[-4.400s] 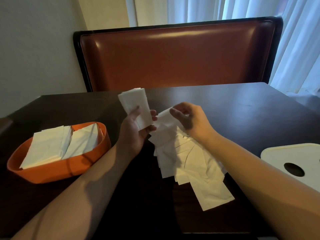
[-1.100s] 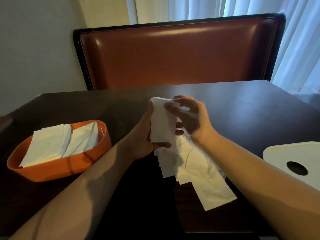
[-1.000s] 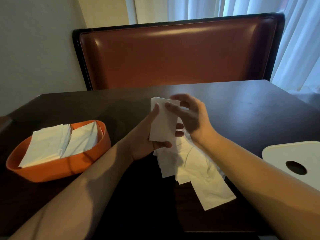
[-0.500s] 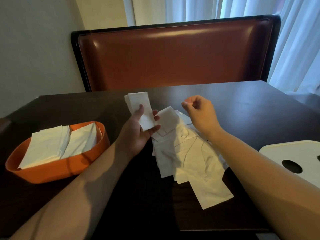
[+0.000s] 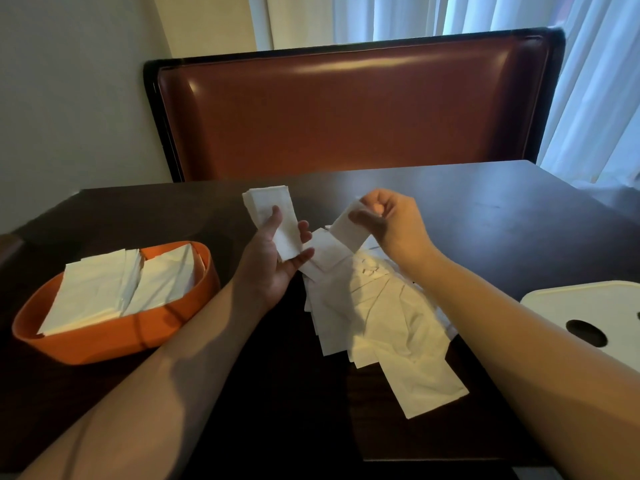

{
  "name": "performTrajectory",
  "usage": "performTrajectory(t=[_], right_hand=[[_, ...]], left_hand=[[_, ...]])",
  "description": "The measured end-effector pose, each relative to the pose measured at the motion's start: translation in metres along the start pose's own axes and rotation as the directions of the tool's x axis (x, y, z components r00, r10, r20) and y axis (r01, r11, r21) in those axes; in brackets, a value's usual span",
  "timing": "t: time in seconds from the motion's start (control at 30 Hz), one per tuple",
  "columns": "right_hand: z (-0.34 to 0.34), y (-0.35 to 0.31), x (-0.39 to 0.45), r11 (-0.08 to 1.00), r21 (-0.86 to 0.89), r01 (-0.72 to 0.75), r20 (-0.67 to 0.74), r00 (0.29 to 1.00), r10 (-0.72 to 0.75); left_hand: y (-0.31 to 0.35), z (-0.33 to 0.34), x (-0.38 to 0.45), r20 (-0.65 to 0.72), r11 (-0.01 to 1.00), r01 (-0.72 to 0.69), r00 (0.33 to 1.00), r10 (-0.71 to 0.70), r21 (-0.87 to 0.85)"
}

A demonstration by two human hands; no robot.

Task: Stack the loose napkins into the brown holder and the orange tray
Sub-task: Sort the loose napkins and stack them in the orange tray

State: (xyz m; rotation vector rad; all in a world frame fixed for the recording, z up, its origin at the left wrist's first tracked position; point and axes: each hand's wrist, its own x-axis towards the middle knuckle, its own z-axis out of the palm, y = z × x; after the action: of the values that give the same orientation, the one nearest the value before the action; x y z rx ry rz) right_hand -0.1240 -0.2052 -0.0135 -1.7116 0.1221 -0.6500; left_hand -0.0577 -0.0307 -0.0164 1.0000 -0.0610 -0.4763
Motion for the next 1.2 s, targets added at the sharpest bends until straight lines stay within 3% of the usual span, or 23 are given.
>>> performTrajectory(t=[0.1,0.17,0.27,0.33,0.37,0.4,0.43,0.47,0.5,0.57,0.63,0.7,0.73,0.83,0.87,1.0,1.2], right_hand=[[-0.004,-0.01,0.0,0.997,0.082,-0.015,0.012,1.0,0.014],[-0.005,-0.019,-0.004,0.982,0.184,-0.053,0.176,0.984,0.02],[-0.008,-0.036,-0.013,0.871,0.406,-0.278,0.44,0.895,0.081],[-0.013,-0.042,-0.015,0.861,0.372,-0.346,0.525,0.844,0.113],[-0.015,-0.041,-0.014,0.93,0.238,-0.279,0.523,0.844,0.12],[-0.017,-0.038,-0.013,0.993,0.008,-0.122,0.487,0.868,0.102],[-0.016,-0.036,-0.012,0.974,-0.222,0.048,0.422,0.905,0.052],[-0.013,-0.033,-0.011,0.925,-0.345,0.162,0.365,0.931,-0.026],[-0.009,-0.031,-0.01,0.914,-0.349,0.205,0.32,0.943,-0.089],[-0.003,-0.034,-0.011,0.968,-0.188,0.169,0.281,0.953,-0.112],[-0.002,-0.045,-0.017,0.997,0.07,-0.029,0.4,0.917,-0.001],[-0.002,-0.051,-0.022,0.934,0.229,-0.275,0.524,0.843,0.12],[-0.001,-0.05,-0.023,0.932,0.231,-0.279,0.512,0.849,0.128],[0.006,-0.041,-0.021,0.999,0.03,0.043,0.265,0.963,-0.05],[0.008,-0.039,-0.02,0.996,0.005,0.089,0.19,0.978,-0.088],[0.011,-0.035,-0.015,0.998,0.011,0.06,0.039,0.997,-0.06],[0.017,-0.024,-0.013,1.0,-0.03,-0.009,0.035,0.999,0.01]], left_hand=[[0.001,0.002,-0.001,0.012,1.0,0.013,1.0,-0.013,0.005],[0.0,0.004,-0.003,0.034,0.999,0.02,0.999,-0.021,0.026],[0.002,0.002,-0.004,0.041,1.0,0.013,0.999,-0.012,-0.011],[0.003,0.0,-0.003,0.052,0.999,0.022,0.998,-0.02,-0.034],[0.003,0.0,-0.004,0.063,0.999,0.031,0.998,-0.029,-0.031],[0.003,0.001,-0.006,0.077,0.999,0.037,0.996,-0.035,-0.017],[0.003,0.003,-0.008,0.088,0.999,0.037,0.995,-0.037,0.006],[0.003,0.005,-0.011,0.101,0.999,0.033,0.994,-0.036,0.036],[0.003,0.007,-0.013,0.135,0.996,0.027,0.99,-0.038,0.081],[0.003,0.008,-0.016,0.24,0.981,0.041,0.967,-0.087,0.191],[0.002,0.006,-0.016,0.304,0.96,0.063,0.941,-0.149,0.274],[0.001,0.005,-0.017,0.353,0.951,0.081,0.916,-0.189,0.299],[0.001,0.005,-0.018,0.368,0.948,0.072,0.91,-0.189,0.311],[0.001,0.004,-0.019,0.4,0.948,0.09,0.892,-0.212,0.304],[0.001,0.003,-0.018,0.389,0.946,0.103,0.894,-0.224,0.308],[0.002,0.001,-0.017,0.429,0.943,0.103,0.871,-0.24,0.317],[0.001,0.001,-0.014,0.49,0.947,0.134,0.83,-0.268,0.292]])
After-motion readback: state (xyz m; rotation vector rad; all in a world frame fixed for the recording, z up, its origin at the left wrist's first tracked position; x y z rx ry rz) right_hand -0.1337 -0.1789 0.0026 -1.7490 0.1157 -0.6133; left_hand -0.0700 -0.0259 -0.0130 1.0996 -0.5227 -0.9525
